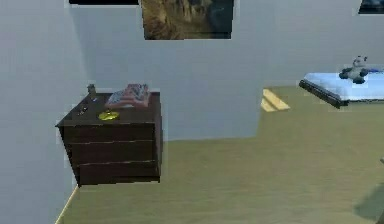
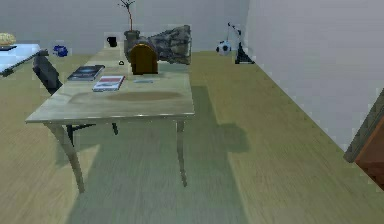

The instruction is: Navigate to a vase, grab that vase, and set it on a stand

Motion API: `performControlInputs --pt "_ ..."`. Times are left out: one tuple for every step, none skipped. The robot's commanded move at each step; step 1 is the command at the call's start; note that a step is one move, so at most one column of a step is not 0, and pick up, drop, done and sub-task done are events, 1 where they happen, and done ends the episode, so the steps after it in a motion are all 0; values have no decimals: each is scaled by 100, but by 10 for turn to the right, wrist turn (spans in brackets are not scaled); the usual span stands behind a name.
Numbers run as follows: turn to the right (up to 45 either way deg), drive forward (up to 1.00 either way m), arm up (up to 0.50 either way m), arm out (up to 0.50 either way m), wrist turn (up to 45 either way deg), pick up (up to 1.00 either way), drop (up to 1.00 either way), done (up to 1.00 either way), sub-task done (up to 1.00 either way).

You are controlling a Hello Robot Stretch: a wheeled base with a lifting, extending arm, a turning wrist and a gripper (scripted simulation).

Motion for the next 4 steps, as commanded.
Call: performControlInputs --pt "30 0 0 0 0 0 0 0 0" --pt "0 95 0 0 0 0 0 0 0" --pt "-450 0 0 0 0 0 0 0 0" --pt "-450 0 0 0 0 0 0 0 0"
